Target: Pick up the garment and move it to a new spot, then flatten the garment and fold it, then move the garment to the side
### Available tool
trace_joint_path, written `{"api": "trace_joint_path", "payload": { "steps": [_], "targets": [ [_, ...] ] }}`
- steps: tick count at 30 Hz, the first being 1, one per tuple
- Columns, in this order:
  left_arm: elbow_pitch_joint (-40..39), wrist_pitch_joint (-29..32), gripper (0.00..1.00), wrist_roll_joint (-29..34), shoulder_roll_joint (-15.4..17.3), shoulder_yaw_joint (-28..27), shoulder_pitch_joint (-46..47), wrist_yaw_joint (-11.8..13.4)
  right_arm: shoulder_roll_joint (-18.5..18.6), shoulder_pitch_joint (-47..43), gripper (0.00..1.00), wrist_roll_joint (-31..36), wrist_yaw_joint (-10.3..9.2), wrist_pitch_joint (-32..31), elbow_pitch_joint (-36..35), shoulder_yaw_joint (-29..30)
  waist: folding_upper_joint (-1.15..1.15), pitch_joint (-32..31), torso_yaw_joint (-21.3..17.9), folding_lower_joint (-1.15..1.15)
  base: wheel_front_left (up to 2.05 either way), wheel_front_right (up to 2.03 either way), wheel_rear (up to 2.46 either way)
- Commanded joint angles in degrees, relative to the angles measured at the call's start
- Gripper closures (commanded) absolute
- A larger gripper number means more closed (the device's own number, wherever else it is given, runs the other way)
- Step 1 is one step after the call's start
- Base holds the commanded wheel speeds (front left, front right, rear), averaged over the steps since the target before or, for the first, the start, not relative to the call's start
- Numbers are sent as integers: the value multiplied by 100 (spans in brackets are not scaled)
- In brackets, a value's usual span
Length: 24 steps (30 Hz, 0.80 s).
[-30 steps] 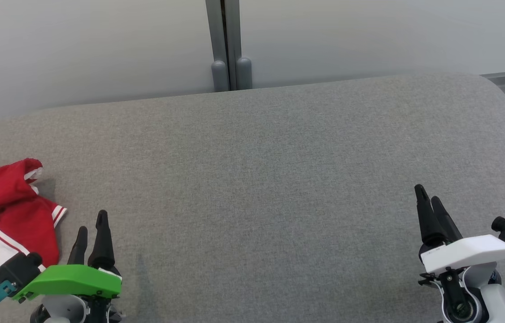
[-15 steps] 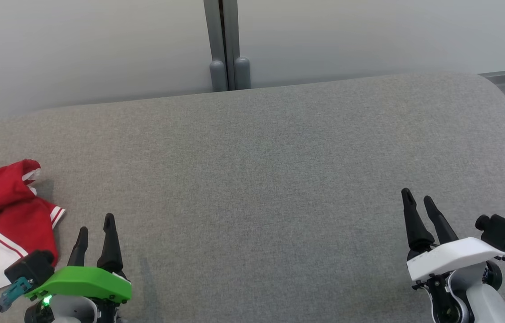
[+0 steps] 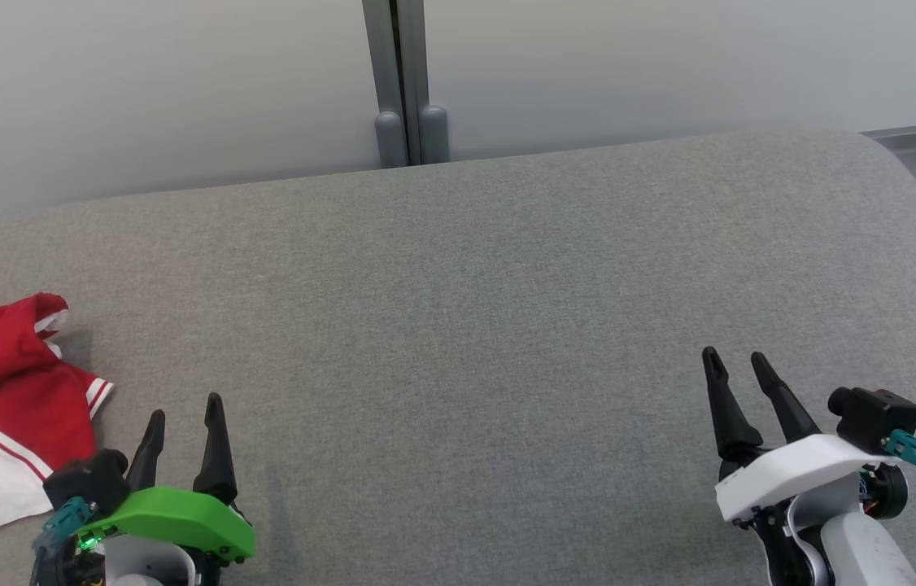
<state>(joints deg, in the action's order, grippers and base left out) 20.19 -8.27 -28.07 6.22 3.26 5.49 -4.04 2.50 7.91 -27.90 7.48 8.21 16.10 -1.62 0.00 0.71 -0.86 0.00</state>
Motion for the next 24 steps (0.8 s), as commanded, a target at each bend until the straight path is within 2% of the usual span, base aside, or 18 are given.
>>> {"api": "trace_joint_path", "payload": {
  "steps": [1, 17, 24],
  "targets": [
    [-13, -68, 0, 162, 62, 16, 106, 30, 29, 124, 0, 188, 1, 69, -19, -15, 0, 0, -2, 0, 0, 0, 0],
    [138, -284, 0, 977, 82, 44, 107, 212, 38, 158, 0, 1043, 2, 289, 79, 83, 0, -9, -8, 0, 0, 0, 0],
    [130, -367, 0, 1187, -8, -98, -38, 92, 41, 187, 0, 1389, 2, 374, 253, 48, 0, -17, -16, 0, 0, 0, 0]
  ]
}}
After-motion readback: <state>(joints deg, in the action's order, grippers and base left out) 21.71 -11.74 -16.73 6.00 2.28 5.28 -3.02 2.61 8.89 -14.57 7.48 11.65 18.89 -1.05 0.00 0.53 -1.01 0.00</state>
